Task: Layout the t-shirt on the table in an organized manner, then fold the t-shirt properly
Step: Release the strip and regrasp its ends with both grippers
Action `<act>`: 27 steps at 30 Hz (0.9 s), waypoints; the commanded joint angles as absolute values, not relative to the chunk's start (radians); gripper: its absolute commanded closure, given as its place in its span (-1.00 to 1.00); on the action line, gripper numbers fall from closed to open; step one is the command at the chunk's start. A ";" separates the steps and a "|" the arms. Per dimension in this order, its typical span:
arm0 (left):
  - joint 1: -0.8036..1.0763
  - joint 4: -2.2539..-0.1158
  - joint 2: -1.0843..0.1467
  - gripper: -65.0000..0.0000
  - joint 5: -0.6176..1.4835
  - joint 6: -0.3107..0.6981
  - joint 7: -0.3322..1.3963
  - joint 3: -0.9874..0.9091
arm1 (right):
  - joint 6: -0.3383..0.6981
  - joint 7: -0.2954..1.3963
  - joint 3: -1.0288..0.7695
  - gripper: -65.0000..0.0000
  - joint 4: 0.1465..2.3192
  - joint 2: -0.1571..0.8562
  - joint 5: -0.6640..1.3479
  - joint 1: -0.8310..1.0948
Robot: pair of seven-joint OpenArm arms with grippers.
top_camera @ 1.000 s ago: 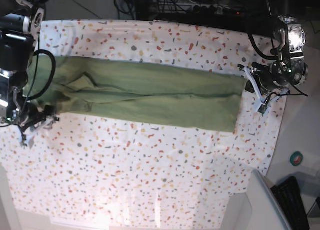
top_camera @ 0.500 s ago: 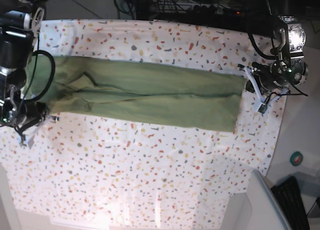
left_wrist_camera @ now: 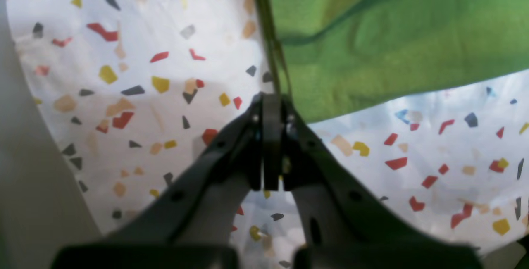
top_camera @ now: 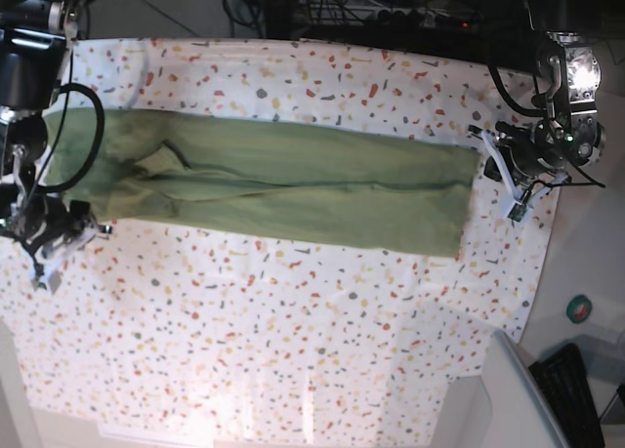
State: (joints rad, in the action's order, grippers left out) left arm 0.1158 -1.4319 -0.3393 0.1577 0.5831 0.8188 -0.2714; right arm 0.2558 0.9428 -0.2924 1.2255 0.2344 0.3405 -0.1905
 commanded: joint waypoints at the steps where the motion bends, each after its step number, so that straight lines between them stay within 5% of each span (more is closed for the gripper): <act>1: 0.102 -1.446 -0.355 1.00 0.168 0.587 0.803 -0.277 | 0.257 0.928 -0.292 0.10 1.218 0.251 0.351 -0.232; 3: 0.104 -1.446 -0.355 1.00 0.168 0.587 0.803 -0.277 | 0.257 0.912 -0.292 -0.42 1.162 0.252 0.351 -0.251; 5: 0.105 -1.446 -0.355 1.00 0.166 0.587 0.803 -0.277 | 0.257 0.877 -0.292 -0.54 1.112 0.252 0.351 -0.266; 13: 0.107 -1.446 -0.371 1.00 0.170 0.587 0.803 -0.277 | 0.257 0.803 -0.291 -0.03 0.990 0.254 0.349 -0.282; 23: 0.107 -1.446 -0.371 1.00 0.168 0.587 0.803 -0.277 | 0.257 0.814 -0.291 0.02 0.990 0.254 0.349 -0.265; 27: 0.107 -1.446 -0.372 1.00 0.162 0.587 0.803 -0.277 | 0.257 0.855 -0.291 0.44 0.990 0.254 0.349 -0.268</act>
State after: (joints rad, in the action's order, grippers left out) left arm 0.1169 -1.4319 -0.3550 0.1604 0.5831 0.8188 -0.2714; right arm 0.2543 0.8646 -0.2886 0.9745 0.2375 0.3386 -0.2398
